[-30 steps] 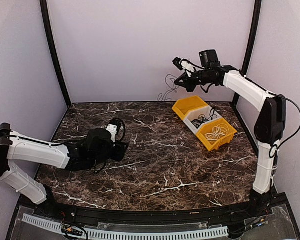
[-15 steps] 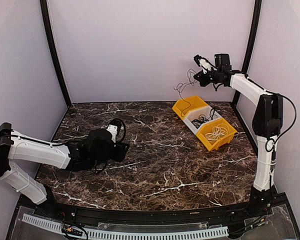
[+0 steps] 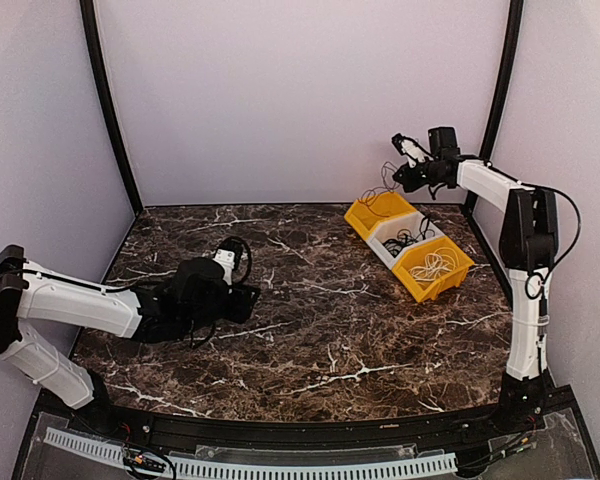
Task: Untangle the cables
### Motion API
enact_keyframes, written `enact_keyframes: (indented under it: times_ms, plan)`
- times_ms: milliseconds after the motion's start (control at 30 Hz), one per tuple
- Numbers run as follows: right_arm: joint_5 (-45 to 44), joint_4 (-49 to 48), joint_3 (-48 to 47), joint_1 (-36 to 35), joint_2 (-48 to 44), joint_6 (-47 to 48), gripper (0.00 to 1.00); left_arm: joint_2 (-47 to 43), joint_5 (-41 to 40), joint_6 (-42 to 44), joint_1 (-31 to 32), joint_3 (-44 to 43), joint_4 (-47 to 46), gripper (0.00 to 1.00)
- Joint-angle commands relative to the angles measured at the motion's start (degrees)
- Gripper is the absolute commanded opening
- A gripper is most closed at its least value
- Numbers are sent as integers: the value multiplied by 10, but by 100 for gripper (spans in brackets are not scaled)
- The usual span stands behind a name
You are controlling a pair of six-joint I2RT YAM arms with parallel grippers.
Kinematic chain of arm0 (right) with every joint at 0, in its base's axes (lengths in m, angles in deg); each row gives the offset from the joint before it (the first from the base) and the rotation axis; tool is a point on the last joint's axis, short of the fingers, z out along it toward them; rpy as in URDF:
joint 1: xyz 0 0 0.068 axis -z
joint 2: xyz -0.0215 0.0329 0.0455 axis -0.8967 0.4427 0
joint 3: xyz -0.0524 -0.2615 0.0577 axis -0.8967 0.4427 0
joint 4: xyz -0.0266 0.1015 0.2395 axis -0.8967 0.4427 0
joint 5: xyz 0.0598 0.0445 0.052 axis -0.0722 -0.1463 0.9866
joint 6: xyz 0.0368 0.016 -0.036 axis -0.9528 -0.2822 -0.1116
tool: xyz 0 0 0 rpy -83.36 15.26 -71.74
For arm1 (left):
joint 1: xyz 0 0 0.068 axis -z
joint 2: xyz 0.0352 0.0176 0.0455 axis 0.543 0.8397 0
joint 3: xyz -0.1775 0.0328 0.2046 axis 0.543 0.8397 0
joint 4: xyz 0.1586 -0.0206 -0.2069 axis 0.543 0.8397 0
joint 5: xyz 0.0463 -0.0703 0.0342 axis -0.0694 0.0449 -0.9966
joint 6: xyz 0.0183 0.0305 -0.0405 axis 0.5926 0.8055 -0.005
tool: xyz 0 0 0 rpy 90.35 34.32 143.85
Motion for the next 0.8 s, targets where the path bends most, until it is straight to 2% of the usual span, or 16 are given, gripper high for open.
enact_keyframes:
  times_ms: [0, 200, 467, 500, 633, 700, 767]
  plan:
    - [-3, 15, 16, -3, 3, 9, 0, 2, 7, -7, -3, 0, -12, 44]
    - [-6, 74, -27, -3, 45, 11, 0, 6, 11, -8, -3, 0, -14, 44]
    - [-15, 103, -91, -3, 99, 4, 0, 0, 12, -15, -2, 2, -6, 44]
    - [-16, 104, -95, -3, 103, 3, 4, -1, 12, -16, -2, 2, -4, 44]
    - [-20, 116, -102, -3, 103, -3, 32, -11, 7, -20, -2, 5, 3, 44]
    - [-22, 115, -89, -3, 86, -6, 40, -18, 3, -20, -2, 8, 6, 44]
    - [-23, 114, -72, -3, 63, -8, 43, -24, 0, -19, -3, 11, 7, 44]
